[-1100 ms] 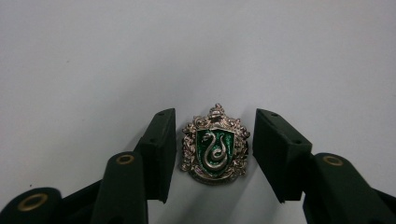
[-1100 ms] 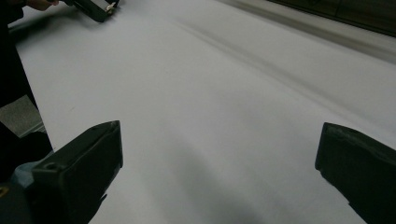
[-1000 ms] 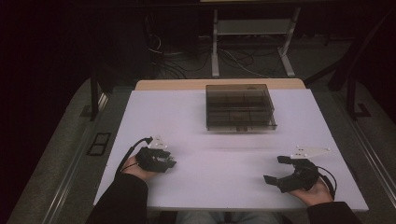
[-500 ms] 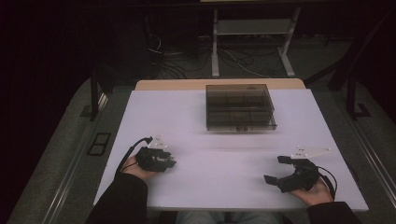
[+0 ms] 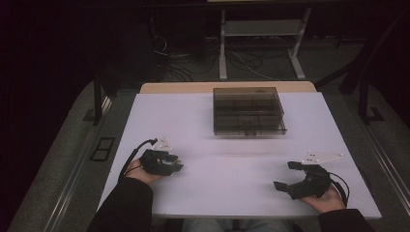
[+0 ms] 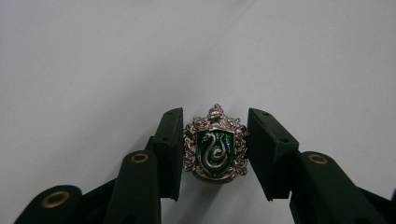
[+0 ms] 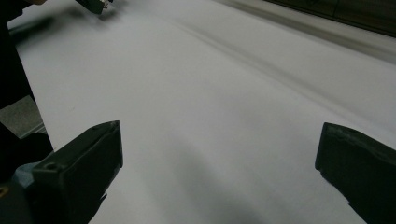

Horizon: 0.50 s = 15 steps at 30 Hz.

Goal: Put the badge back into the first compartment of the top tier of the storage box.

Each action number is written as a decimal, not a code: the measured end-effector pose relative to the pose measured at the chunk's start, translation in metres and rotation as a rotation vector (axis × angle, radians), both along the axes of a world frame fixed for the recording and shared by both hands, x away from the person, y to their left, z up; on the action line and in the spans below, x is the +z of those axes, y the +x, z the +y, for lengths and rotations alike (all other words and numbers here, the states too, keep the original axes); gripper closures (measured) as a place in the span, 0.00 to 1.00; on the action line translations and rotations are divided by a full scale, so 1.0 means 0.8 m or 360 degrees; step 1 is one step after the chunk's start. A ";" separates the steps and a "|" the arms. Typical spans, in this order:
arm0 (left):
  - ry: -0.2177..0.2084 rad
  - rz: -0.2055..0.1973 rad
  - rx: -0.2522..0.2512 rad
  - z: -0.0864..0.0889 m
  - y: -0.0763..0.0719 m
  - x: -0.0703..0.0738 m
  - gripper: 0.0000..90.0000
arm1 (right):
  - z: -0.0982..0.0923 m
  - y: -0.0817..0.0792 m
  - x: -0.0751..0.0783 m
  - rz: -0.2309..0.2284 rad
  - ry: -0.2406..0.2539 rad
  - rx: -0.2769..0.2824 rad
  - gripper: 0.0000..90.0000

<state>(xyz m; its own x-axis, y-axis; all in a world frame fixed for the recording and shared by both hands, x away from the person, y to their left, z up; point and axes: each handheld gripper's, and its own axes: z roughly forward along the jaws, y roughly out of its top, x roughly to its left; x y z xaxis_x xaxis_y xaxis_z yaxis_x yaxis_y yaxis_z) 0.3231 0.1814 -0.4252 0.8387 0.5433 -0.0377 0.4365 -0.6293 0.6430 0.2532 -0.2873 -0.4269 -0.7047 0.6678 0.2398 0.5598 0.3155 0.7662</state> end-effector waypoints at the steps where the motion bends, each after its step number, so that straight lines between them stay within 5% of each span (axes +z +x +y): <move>1: -0.0007 -0.0002 -0.0004 0.000 0.000 0.002 0.63 | 0.000 0.000 0.000 0.0000 0.0000 -0.0001 0.01; 15: -0.0049 -0.0024 -0.0046 -0.009 0.007 0.023 0.63 | 0.000 0.000 0.000 0.0003 0.0002 -0.0001 0.01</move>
